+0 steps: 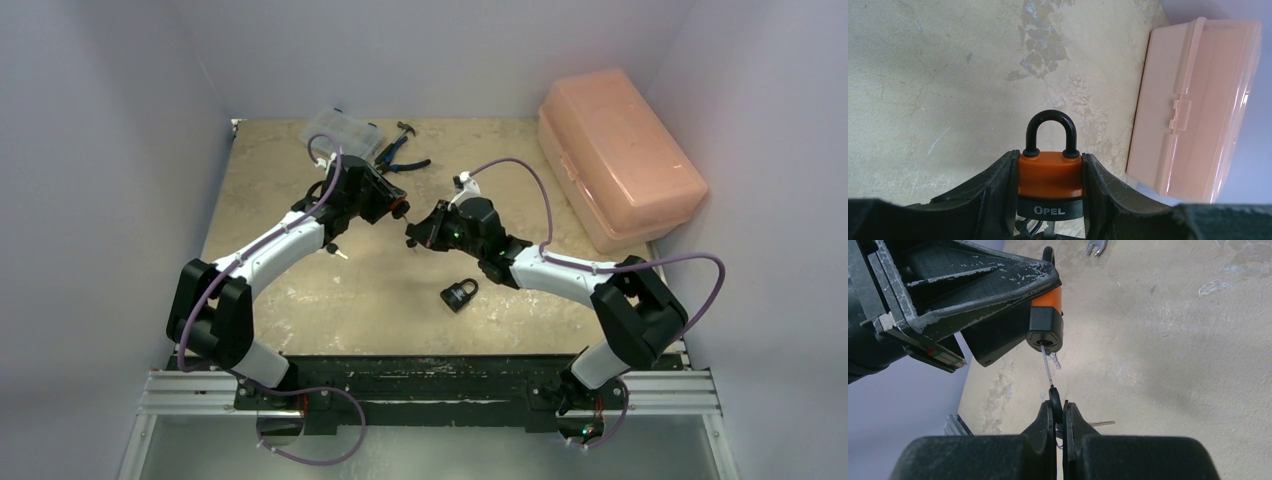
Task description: Unlock with the key
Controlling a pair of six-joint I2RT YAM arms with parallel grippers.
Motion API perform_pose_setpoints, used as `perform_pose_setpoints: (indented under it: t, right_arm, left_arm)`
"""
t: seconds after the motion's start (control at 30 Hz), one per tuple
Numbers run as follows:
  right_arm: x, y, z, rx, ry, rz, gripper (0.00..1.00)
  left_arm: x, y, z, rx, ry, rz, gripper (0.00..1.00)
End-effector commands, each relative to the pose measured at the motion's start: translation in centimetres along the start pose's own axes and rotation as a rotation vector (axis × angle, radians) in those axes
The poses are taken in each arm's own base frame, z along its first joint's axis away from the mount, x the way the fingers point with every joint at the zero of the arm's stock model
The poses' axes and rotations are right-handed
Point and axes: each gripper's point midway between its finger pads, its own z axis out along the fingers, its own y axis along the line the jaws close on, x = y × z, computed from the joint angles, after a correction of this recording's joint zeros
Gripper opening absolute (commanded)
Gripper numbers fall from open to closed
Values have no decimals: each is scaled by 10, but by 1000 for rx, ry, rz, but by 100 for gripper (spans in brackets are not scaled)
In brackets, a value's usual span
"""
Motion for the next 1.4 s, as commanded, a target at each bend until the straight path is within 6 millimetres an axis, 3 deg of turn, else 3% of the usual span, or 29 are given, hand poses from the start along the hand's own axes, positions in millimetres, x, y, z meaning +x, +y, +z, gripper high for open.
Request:
perform_pose_setpoints:
  t: [0.0,1.03,1.37]
  right_arm:
    - [-31,27,-4,-74,-78,-12,0]
    - [-33,17,14,-48,-53,58,0]
    - [-45,19,12,-29,-90,77,0]
  left_arm:
    - [-14,-24,-6,81,-35,21,0]
    - [-10,-26,-7,90,-17,12,0]
    - [-9,-24,-9,74,-16,13,0]
